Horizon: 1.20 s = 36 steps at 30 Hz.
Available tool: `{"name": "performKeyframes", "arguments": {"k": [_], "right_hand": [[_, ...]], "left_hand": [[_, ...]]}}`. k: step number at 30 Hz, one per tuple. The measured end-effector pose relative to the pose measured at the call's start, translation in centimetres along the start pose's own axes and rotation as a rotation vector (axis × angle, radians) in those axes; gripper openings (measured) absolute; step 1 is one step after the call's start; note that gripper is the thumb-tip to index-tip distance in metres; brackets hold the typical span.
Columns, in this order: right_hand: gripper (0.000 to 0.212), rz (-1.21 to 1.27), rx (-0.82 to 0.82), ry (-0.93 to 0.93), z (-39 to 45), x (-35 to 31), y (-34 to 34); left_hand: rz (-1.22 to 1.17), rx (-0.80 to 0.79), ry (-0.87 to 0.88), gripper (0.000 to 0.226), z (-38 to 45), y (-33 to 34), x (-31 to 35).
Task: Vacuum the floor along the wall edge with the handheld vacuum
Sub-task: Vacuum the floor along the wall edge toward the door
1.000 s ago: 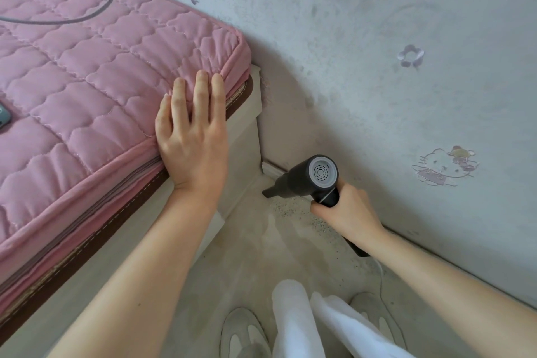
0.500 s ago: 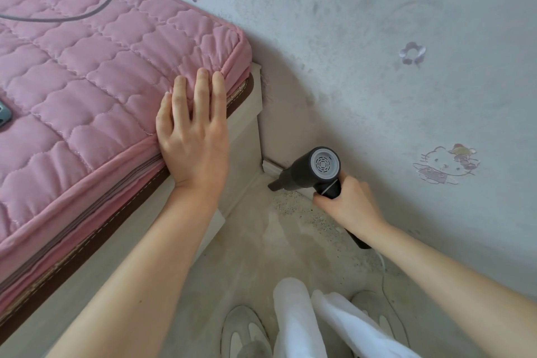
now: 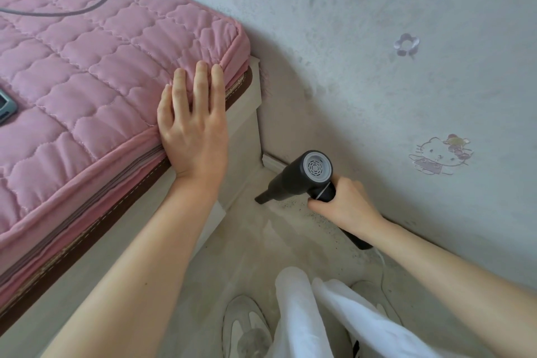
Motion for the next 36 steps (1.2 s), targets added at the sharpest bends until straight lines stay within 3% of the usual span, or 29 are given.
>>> {"name": "performKeyframes", "arguments": {"k": [36], "right_hand": [[0.020, -0.082, 0.036, 0.072, -0.9, 2.7, -3.8]], "left_hand": [[0.009, -0.004, 0.016, 0.040, 0.1, -0.2, 0.1]]}}
Point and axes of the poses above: each hand's wrist, its own z-axis towards the middle knuckle, its own y-axis out of the palm, x = y × z, the point moved 5 cm from there along z, towards the middle knuckle, and after that the axes turned 7 degrees about -z, right-handed, at the moved point
